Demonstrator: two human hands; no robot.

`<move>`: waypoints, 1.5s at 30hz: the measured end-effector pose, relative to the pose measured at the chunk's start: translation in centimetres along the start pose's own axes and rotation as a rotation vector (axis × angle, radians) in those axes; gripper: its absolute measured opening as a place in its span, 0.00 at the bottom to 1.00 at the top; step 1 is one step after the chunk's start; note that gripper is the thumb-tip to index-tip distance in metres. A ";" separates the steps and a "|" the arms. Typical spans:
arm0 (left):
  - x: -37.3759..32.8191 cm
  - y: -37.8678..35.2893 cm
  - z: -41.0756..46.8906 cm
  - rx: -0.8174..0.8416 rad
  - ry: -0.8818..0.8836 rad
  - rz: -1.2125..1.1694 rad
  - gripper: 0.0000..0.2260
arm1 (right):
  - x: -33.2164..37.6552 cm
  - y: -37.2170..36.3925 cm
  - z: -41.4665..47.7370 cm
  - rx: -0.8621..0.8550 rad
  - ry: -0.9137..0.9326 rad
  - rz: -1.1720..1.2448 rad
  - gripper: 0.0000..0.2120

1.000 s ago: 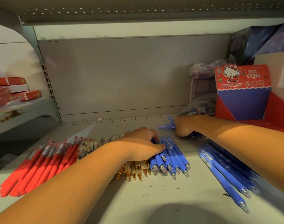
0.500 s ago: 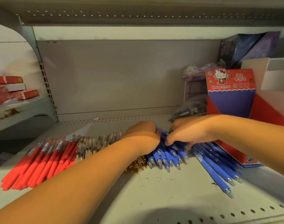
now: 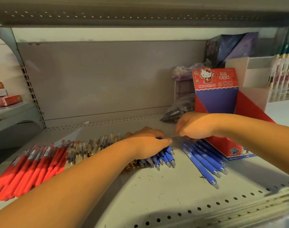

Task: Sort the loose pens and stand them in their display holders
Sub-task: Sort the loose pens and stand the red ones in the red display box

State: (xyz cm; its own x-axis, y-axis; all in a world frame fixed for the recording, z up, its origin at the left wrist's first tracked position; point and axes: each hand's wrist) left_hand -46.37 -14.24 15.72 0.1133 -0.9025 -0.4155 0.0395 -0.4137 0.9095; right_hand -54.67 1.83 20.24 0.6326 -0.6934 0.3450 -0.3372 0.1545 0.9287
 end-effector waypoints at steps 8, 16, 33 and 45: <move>-0.7 0.0 0.0 0.005 0.037 -0.049 0.09 | 0.1 -2.3 -2.9 0.126 -0.107 -0.460 0.21; -0.6 -0.1 -0.2 0.015 0.025 -0.058 0.08 | 0.3 -3.5 -2.5 0.102 -0.077 -0.441 0.09; -0.5 0.2 -0.7 0.000 -0.030 -0.007 0.12 | 2.1 -2.7 3.5 -0.076 -0.165 0.115 0.13; -1.1 -0.8 -0.4 -0.015 0.033 -0.070 0.43 | 3.1 -2.5 3.7 -0.117 -0.151 0.140 0.14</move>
State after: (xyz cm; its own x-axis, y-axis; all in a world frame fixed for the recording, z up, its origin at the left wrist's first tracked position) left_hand -46.12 -12.89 15.47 0.1423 -0.8671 -0.4774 0.0634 -0.4734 0.8786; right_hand -54.41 -3.27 18.48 0.4707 -0.7554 0.4558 -0.3258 0.3313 0.8855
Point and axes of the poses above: each hand's wrist, its own z-axis towards the middle knuckle, its own y-axis out of the back of the hand, x = y × z, and after that the axes turned 3 degrees about y, right-handed
